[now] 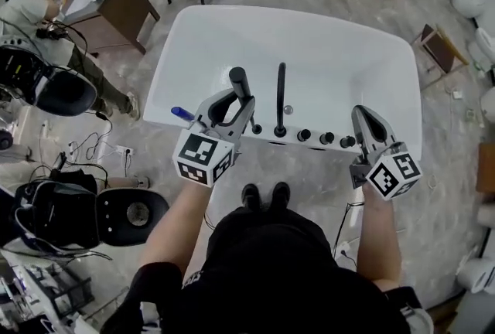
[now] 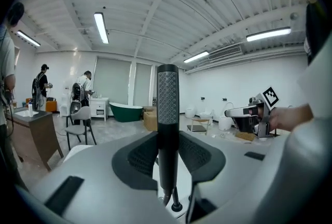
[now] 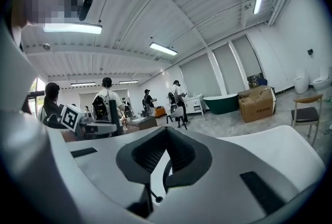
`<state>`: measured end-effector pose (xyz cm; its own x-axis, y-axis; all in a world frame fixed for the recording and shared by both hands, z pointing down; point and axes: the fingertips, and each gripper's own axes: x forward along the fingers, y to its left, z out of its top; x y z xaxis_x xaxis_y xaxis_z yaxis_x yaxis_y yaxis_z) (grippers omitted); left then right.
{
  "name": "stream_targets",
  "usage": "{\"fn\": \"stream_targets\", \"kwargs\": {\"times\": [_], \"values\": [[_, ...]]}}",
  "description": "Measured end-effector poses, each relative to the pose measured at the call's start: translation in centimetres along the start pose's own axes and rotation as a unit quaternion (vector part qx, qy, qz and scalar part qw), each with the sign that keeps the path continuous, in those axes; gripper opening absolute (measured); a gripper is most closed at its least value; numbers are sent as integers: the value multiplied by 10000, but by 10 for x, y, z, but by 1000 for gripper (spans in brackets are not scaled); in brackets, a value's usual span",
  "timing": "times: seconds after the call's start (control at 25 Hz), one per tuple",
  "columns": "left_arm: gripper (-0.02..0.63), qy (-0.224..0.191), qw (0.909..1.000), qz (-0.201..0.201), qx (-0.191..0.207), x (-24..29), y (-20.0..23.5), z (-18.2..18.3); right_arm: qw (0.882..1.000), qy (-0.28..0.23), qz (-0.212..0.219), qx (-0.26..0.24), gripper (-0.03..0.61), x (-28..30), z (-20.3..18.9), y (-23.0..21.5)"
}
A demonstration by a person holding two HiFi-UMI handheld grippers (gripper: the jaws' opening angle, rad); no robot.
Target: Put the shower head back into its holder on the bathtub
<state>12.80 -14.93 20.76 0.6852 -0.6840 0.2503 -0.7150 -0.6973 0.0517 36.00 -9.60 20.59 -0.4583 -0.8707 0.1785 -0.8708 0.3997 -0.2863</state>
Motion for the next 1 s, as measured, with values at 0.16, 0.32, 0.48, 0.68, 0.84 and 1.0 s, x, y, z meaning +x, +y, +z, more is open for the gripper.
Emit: {"fn": "stream_targets", "kwargs": {"times": [0.16, 0.32, 0.48, 0.68, 0.84, 1.0], "values": [[129, 325, 9989, -190, -263, 17, 4, -46, 9997, 153, -65, 200, 14, 13, -18, 7], [131, 618, 9968, -382, -342, 38, 5, -102, 9978, 239, -184, 595, 14, 27, -56, 0], [132, 821, 9948, -498, -341, 60, 8, -156, 9967, 215, -188, 760, 13, 45, -93, -6], [133, 1136, 9914, -493, -426, 79, 13, -217, 9937, 399, -201, 1024, 14, 48, -140, -10], [133, 1302, 9892, -475, -481, 89, 16, -253, 9910, 515, -277, 1207, 14, 49, -168, -22], [135, 1431, 9875, -472, -463, 99, 19, -284, 9888, 472, -375, 1363, 14, 48, -184, -29]]}}
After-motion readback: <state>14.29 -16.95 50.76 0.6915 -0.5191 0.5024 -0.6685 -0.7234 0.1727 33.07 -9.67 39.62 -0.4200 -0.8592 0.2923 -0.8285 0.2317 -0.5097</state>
